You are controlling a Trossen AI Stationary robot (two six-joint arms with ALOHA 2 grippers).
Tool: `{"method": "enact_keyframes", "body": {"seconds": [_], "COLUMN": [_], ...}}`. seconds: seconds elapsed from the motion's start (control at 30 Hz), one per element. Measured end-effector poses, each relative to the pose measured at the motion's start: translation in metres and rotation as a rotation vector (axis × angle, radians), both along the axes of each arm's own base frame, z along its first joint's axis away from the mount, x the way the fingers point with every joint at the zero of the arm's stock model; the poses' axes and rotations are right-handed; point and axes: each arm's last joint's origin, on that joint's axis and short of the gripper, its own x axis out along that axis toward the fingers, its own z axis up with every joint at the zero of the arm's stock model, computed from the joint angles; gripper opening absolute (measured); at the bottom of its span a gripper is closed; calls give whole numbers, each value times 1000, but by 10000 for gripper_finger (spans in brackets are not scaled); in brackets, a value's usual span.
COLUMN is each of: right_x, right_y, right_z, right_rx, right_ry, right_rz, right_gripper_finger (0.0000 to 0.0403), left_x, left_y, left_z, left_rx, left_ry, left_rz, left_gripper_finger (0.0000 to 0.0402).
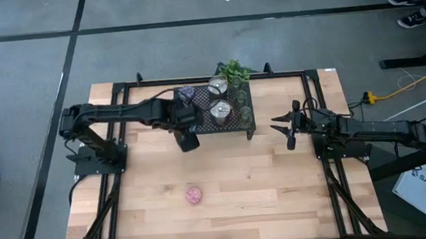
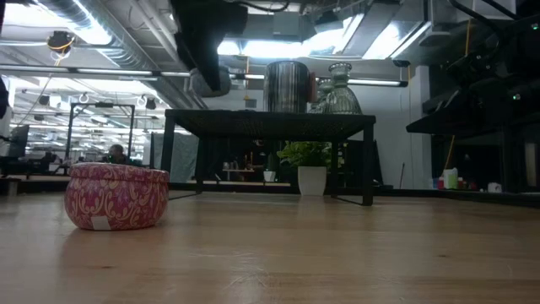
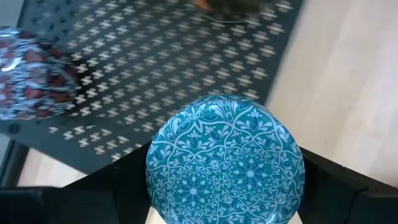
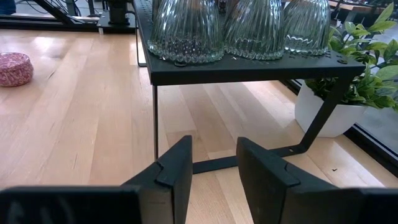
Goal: Pick & Place candle stick holders
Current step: Put the blue patterned scented candle aligned with the red patterned scented candle on the shelf
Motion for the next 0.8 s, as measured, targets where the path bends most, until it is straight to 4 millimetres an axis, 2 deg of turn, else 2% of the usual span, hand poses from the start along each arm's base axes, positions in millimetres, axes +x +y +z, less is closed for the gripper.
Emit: {"method": "enact_keyframes", "body": {"seconds": [0.47,0.8], "right_x": [0,0], "right_y": [0,0], "right_z": [0,0], "right_rx": [0,0], "right_ry": [0,0], "right_rz": [0,0], "right_gripper_finger": [128,128], "left_x": [-8,-7], "left_y": [50,63], "left_z": [-3,-7], "left_rx": [-57,-68], "left_ry": [-51,-50], "left_rz": [338,381], "left_gripper_finger": [299,299]}}
